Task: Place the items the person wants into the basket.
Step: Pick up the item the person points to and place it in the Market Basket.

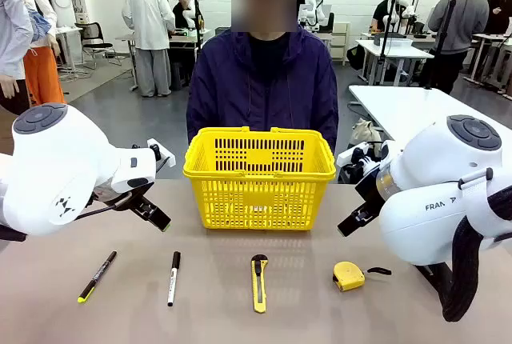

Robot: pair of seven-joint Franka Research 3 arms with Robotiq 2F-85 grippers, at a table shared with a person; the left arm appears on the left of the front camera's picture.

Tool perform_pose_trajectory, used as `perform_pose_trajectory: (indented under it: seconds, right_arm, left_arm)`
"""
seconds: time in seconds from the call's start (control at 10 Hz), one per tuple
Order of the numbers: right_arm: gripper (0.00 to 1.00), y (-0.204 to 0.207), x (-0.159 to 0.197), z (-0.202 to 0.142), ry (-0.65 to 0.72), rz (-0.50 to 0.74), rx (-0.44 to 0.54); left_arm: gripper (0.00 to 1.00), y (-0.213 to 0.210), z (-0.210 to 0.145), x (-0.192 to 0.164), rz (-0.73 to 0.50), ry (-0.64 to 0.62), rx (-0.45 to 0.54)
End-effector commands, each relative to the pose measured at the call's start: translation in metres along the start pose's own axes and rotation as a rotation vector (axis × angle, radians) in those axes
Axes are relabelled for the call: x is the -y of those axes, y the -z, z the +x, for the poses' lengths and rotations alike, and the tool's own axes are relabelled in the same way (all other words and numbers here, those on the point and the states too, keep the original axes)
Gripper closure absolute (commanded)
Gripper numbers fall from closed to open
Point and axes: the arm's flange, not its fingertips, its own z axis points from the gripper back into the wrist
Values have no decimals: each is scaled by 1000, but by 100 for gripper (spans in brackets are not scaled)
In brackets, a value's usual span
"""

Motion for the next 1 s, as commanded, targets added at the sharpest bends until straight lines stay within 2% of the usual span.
perform_pose_trajectory:
  seconds: [0.0,0.9]
  right_arm:
    - [0,0,0,0,0,0,0]
    - [0,0,0,0,0,0,0]
  left_arm:
    - [0,0,0,0,0,0,0]
    - [0,0,0,0,0,0,0]
